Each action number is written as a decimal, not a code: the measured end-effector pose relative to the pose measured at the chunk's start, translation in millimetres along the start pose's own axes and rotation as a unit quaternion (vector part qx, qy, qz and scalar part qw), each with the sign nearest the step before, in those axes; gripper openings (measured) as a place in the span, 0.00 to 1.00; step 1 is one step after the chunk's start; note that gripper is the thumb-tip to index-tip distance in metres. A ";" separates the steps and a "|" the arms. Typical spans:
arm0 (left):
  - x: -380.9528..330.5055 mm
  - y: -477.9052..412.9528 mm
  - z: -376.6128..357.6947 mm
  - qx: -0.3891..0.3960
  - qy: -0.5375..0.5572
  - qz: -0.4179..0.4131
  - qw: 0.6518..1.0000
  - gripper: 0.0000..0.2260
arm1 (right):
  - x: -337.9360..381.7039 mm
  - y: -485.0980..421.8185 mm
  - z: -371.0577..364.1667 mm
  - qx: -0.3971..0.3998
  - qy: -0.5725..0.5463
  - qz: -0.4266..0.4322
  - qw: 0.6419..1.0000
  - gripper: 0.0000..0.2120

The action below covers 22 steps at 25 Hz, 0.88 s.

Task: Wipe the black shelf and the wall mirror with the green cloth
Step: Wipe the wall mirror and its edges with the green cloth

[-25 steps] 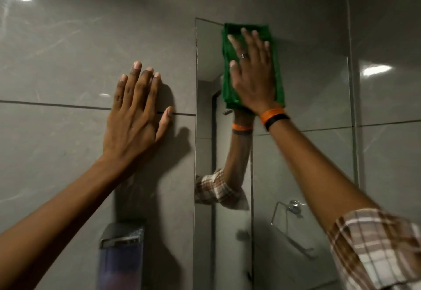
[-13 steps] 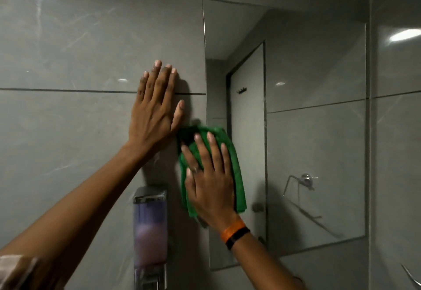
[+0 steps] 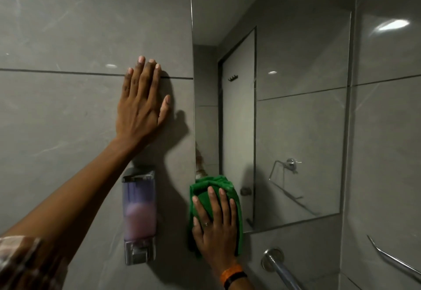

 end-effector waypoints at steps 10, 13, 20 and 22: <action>-0.6 0.9 -0.6 -0.012 0.001 -0.002 1.000 0.32 | -173.6 58.4 7.5 -0.095 -0.029 -0.340 0.935 0.23; 0.3 0.4 -0.3 -0.017 0.004 -0.002 1.000 0.32 | -188.9 54.1 5.5 -0.119 -0.030 -0.361 0.924 0.23; 0.7 0.0 -2.1 -0.031 -0.001 -0.005 1.000 0.32 | -307.1 42.9 31.0 -0.170 -0.049 -0.454 0.873 0.27; 0.0 0.1 -1.1 -0.032 0.001 -0.006 0.999 0.32 | -324.8 32.6 37.7 -0.178 -0.027 -0.446 0.876 0.27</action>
Point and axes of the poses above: each hand's wrist, its own y-axis away from the middle knuckle, its own z-axis out of the back of the hand, x = y × z, the point moved 8 cm from there along -y, towards the middle knuckle, and after that the axes turned 1 degree about x, right-handed, at the moved point
